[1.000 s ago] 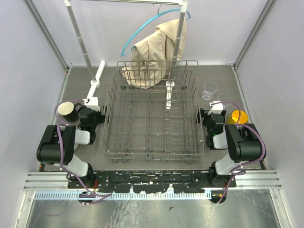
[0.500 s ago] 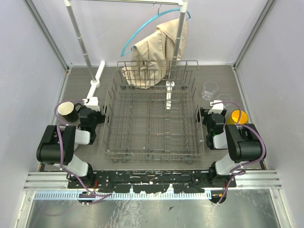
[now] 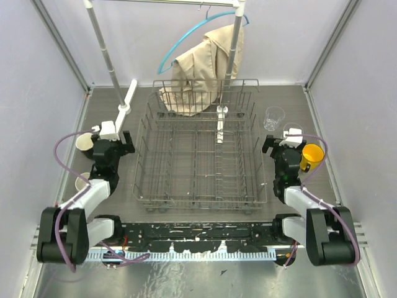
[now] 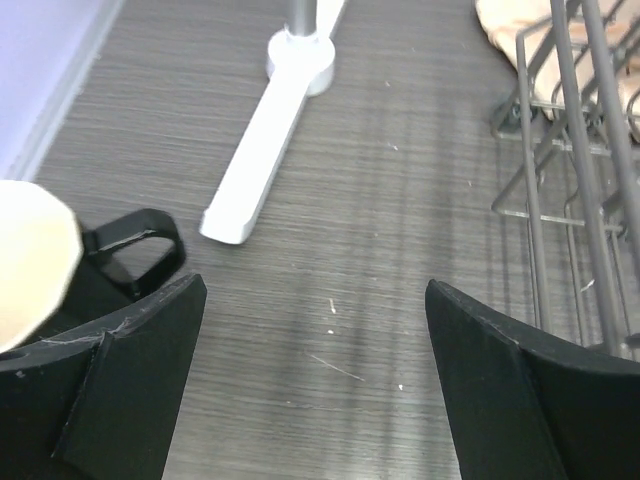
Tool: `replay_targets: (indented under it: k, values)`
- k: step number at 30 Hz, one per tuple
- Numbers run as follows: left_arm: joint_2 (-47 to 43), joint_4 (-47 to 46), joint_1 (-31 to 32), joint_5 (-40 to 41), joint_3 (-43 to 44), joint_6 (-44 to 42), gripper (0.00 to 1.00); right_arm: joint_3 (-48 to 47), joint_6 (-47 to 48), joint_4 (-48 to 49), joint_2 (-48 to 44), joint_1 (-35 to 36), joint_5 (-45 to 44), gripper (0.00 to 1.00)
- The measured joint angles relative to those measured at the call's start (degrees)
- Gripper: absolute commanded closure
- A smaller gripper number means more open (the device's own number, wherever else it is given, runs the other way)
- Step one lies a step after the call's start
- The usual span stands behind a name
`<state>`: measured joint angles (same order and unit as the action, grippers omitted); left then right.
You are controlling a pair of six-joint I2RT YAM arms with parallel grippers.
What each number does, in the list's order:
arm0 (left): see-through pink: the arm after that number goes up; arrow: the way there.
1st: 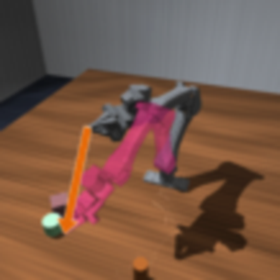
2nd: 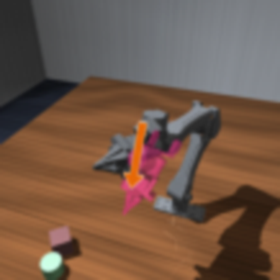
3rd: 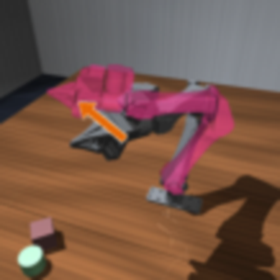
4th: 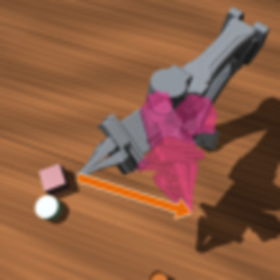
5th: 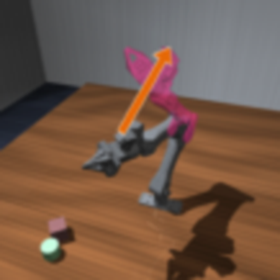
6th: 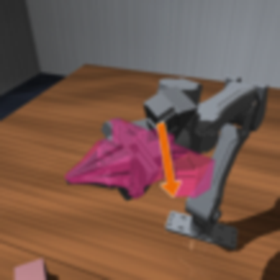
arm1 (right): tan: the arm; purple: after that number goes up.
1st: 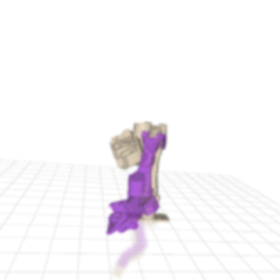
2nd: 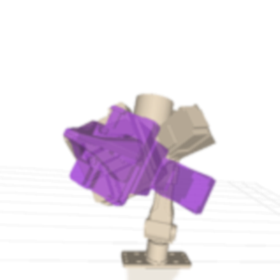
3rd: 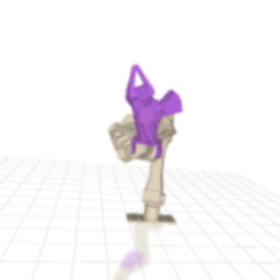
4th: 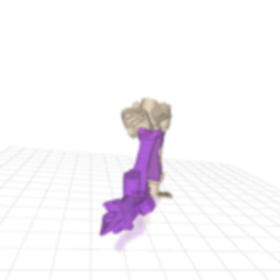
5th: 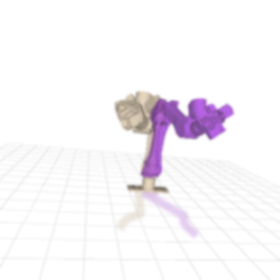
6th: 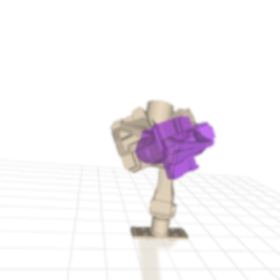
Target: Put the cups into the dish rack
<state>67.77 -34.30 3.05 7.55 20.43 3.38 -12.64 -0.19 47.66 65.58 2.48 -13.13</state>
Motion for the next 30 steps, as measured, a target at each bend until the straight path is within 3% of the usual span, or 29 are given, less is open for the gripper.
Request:
replay_targets:
  k: [8,14,19,24,30]
  values:
    - [-14.7,21.8,0.0,5.3,8.2,2.6,0.02,-4.0,-1.5,-14.4,-10.3,0.0,-2.5,0.02]
    - [-17.1,35.9,0.0,6.6,18.3,2.4,0.01,-12.0,-3.2,-24.8,-12.5,0.0,-1.8,0.06]
    - [-11.2,50.4,-1.0,7.6,31.4,2.3,0.01,-20.1,-4.5,-32.5,-10.6,0.0,0.9,0.08]
    - [-0.2,65.7,-6.3,10.4,45.5,4.3,0.04,-28.0,-6.0,-39.8,-8.3,0.1,3.3,0.14]
    - [8.5,75.9,-14.4,6.0,50.9,4.9,0.21,-32.0,-7.6,-43.7,-8.2,0.4,7.4,0.15]
